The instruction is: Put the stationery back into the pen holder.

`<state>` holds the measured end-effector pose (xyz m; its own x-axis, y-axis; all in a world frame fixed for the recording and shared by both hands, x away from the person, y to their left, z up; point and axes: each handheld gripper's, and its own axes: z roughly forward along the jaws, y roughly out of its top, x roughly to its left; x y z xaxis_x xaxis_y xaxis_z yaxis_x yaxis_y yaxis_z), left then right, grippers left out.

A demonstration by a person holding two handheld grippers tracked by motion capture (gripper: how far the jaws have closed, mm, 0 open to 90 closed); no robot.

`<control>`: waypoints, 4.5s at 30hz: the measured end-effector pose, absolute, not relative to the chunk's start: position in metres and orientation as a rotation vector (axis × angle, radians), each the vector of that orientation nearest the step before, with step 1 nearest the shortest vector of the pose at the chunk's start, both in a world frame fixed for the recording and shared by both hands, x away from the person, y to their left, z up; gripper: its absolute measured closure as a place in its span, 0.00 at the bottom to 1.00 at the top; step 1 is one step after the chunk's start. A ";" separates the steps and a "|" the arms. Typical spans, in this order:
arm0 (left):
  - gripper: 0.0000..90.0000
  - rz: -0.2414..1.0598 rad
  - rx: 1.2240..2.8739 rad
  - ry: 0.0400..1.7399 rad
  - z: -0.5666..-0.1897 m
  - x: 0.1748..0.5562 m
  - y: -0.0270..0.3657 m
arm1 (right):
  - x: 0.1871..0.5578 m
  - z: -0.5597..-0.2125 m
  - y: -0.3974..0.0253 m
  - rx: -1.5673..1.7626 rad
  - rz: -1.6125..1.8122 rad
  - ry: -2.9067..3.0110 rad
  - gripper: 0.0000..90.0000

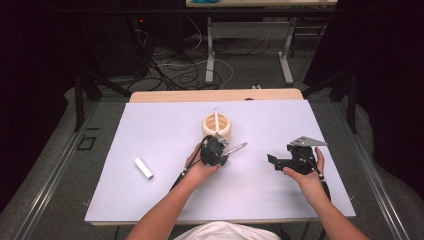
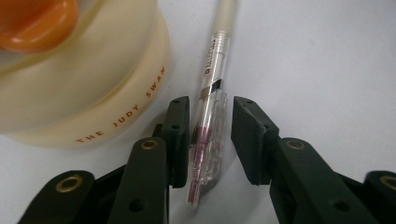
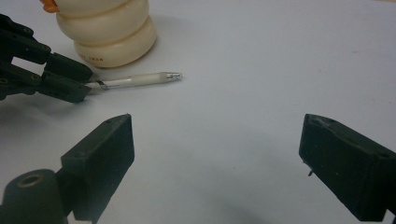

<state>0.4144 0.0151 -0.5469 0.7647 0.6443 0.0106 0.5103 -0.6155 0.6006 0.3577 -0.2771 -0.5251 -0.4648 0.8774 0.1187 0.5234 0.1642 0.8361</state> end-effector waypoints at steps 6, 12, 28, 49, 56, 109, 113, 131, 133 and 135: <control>0.79 0.276 2.372 0.861 -0.547 0.416 0.016 | 0.358 -0.525 -0.278 1.331 1.223 2.052 0.12; 0.83 0.255 2.382 0.844 -0.546 0.418 0.016 | 0.358 -0.525 -0.278 1.328 1.226 2.059 0.13; 0.85 0.260 2.398 0.805 -0.546 0.418 0.015 | 0.358 -0.526 -0.277 1.326 1.218 2.069 0.14; 0.86 0.239 2.346 0.837 -0.538 0.415 0.020 | 0.355 -0.524 -0.273 1.450 1.322 2.012 0.13; 0.86 0.211 2.284 0.859 -0.535 0.413 0.025 | 0.355 -0.523 -0.272 1.474 1.356 1.998 0.11; 0.86 0.233 1.864 0.932 -0.501 0.375 0.054 | 0.382 -0.486 -0.207 1.833 1.748 2.028 0.62; 0.86 0.225 1.861 0.920 -0.497 0.368 0.055 | 0.381 -0.488 -0.201 1.852 1.808 2.001 0.58; 0.86 0.175 1.858 0.854 -0.503 0.347 0.045 | 0.381 -0.507 -0.204 2.056 1.909 1.912 0.66; 0.86 0.168 1.857 0.855 -0.504 0.346 0.044 | 0.380 -0.507 -0.202 2.072 1.908 1.881 0.66; 0.86 0.178 1.877 0.837 -0.505 0.346 0.043 | 0.380 -0.509 -0.202 2.068 1.913 1.877 0.67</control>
